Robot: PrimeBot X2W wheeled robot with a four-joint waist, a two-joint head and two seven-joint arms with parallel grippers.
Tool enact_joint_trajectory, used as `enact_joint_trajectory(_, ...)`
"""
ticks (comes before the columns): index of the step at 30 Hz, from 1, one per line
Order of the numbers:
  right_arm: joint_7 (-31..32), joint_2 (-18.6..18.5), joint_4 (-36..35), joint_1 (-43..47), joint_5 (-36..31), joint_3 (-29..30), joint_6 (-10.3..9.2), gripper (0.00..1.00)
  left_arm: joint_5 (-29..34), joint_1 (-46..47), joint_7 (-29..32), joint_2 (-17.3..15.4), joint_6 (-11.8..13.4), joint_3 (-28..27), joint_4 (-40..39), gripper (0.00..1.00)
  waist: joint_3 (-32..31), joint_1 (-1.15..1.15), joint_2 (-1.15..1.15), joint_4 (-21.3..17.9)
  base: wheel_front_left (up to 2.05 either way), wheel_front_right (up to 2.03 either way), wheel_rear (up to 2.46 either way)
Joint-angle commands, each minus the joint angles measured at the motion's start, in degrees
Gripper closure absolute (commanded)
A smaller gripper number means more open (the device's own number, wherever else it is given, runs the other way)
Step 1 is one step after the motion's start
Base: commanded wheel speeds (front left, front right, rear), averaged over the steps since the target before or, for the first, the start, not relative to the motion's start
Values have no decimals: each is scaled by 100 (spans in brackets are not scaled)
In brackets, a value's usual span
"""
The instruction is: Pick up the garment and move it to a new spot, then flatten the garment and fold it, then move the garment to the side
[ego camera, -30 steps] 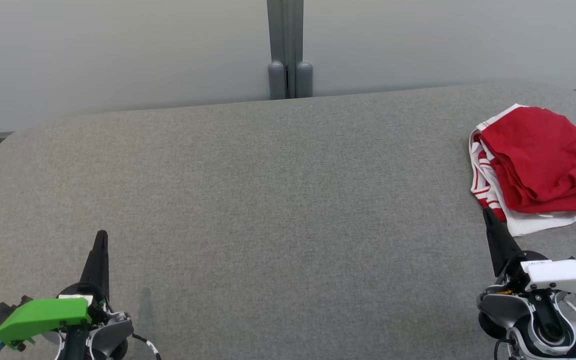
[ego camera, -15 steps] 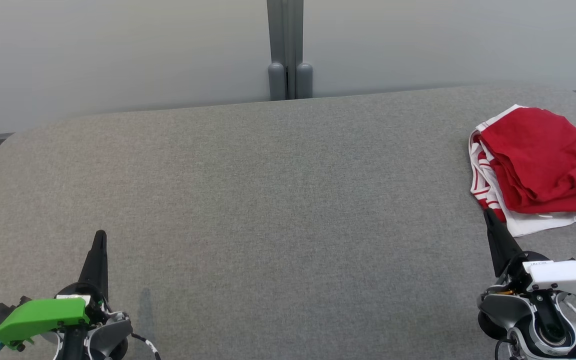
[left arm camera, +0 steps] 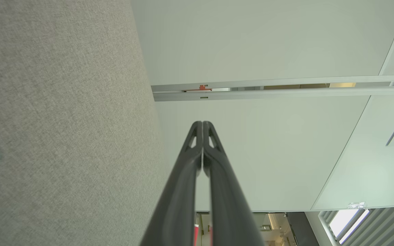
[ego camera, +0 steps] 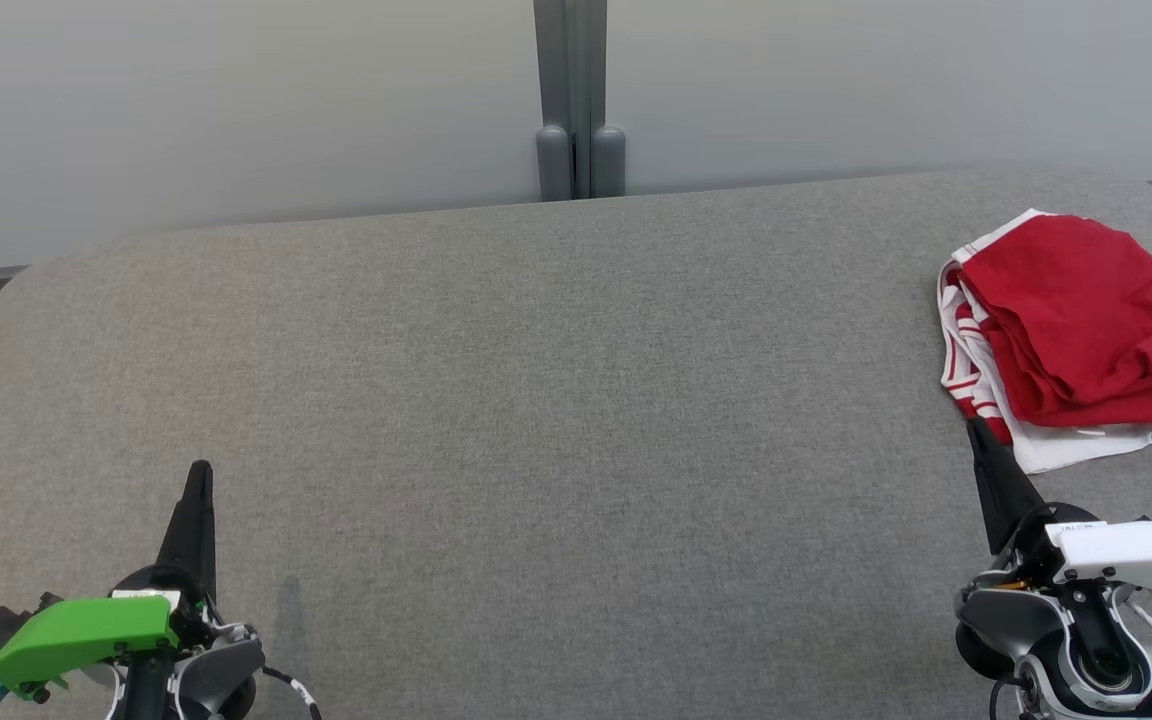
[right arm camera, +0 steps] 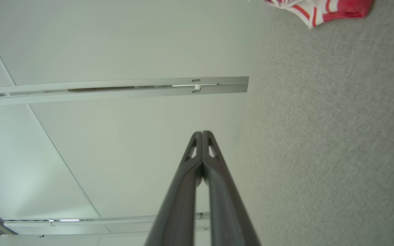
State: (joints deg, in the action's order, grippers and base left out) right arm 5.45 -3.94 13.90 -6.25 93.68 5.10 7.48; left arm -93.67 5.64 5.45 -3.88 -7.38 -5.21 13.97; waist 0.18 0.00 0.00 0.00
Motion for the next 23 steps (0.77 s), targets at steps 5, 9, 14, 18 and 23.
enact_joint_trajectory(5, 22, 14, 12, 38, -33, 26, 2, 100, 36, 82, 31, 12, -24, -26, 10, 100, 0, 0, 0, 0, 0, 0, 0)
enact_joint_trajectory(9, 31, 19, 13, 37, -38, 34, 3, 100, 44, 82, 35, 16, -24, -32, 10, 100, 0, 0, 0, 0, 0, 0, 0)
enact_joint_trajectory(14, 37, 25, 13, 36, -49, 41, 2, 100, 43, 83, 29, 18, -24, -39, 11, 100, 0, 0, 0, 0, 0, 0, 0)
enact_joint_trajectory(18, 45, 29, 14, 35, -52, 47, 2, 100, 50, 84, 34, 22, -24, -46, 10, 100, 0, 0, 0, 0, 0, 0, 0)
enact_joint_trajectory(23, 46, 33, 14, 34, -61, 53, 2, 100, 56, 85, 43, 26, -24, -54, 11, 100, 0, 0, 0, 0, 0, 0, 0)
